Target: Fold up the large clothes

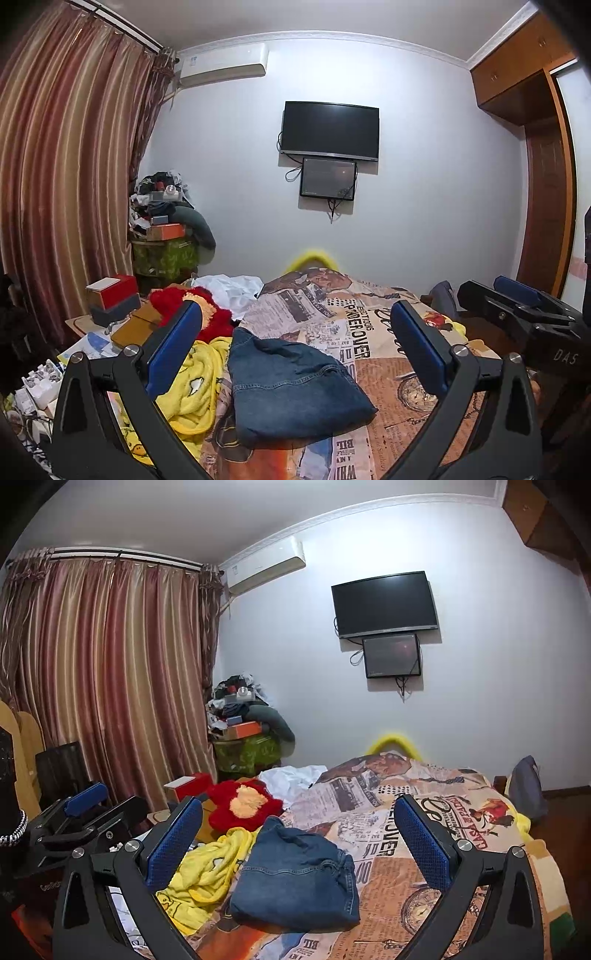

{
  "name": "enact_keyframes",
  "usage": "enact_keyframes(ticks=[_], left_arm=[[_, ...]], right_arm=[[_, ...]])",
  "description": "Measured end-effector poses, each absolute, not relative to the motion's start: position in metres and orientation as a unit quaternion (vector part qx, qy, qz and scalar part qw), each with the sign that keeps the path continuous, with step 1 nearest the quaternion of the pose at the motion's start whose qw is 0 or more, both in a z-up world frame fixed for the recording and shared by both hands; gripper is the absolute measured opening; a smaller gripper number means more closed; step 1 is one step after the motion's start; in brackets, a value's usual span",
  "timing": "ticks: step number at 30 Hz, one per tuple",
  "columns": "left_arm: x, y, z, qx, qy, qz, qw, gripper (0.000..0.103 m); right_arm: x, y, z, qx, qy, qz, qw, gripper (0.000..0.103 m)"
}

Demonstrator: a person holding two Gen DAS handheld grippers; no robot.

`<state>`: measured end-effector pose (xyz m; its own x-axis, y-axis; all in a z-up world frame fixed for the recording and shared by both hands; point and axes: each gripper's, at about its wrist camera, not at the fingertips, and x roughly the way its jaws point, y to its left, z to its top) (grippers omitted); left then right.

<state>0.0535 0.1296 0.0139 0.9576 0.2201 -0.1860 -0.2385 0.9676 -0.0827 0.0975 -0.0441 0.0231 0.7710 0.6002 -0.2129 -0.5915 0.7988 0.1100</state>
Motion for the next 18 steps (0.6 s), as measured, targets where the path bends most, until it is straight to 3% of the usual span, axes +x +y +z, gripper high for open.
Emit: enact_keyframes(ticks=[18], left_arm=[[0.0577,0.1229,0.0105,-0.053,0.098,0.098,0.989,0.103]], right_arm=[[0.103,-0.0444,0.0182,0.023,0.13,0.304,0.943,0.103]])
